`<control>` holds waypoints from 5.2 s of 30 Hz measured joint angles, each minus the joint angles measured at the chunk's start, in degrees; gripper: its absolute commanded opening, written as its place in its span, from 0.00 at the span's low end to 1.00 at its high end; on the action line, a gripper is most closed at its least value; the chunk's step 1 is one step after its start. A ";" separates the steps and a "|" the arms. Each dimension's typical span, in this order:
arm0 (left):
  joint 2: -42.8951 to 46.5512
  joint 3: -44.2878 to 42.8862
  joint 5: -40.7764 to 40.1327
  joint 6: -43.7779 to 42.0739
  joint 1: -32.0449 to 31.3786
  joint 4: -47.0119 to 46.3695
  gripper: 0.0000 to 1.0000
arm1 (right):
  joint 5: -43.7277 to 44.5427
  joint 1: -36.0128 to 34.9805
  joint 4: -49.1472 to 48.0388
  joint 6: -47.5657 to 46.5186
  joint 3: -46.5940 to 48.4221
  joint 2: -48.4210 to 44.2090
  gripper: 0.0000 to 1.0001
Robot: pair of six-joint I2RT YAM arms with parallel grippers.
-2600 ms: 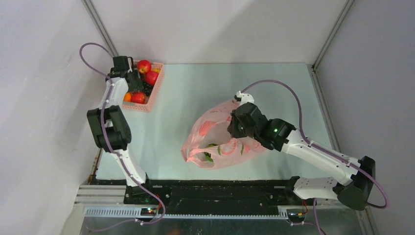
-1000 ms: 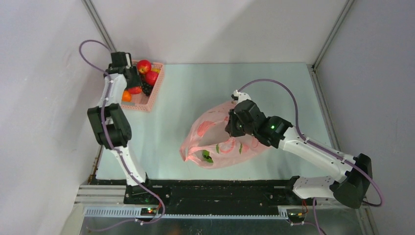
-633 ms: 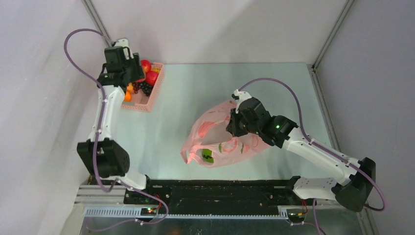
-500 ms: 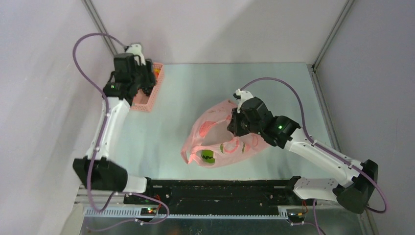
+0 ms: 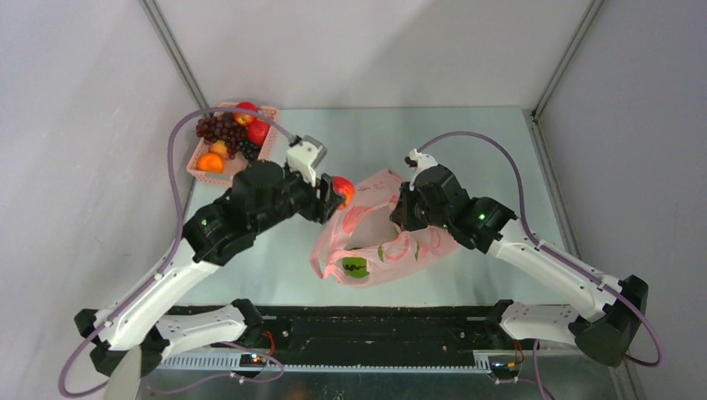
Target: Place the fake fruits into the plastic bag and tie a complex knot
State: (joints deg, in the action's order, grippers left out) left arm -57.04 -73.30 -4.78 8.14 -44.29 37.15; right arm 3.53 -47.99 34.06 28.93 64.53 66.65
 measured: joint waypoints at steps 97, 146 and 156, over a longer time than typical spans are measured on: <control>-33.05 -5.29 -8.94 1.07 52.48 -9.94 0.99 | 5.68 -2.67 0.33 -0.15 0.00 0.61 0.00; -81.20 -52.57 -15.56 -5.38 58.53 13.16 0.64 | -5.53 -1.49 -9.01 -1.57 -0.35 5.20 0.00; -76.56 -44.76 -13.38 -4.98 58.51 8.15 0.50 | -5.53 -1.38 -9.07 -1.55 -0.35 5.18 0.00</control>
State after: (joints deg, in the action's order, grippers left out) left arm -133.60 -118.06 -18.15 3.16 14.22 45.30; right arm -2.00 -49.36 24.99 27.38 64.18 71.83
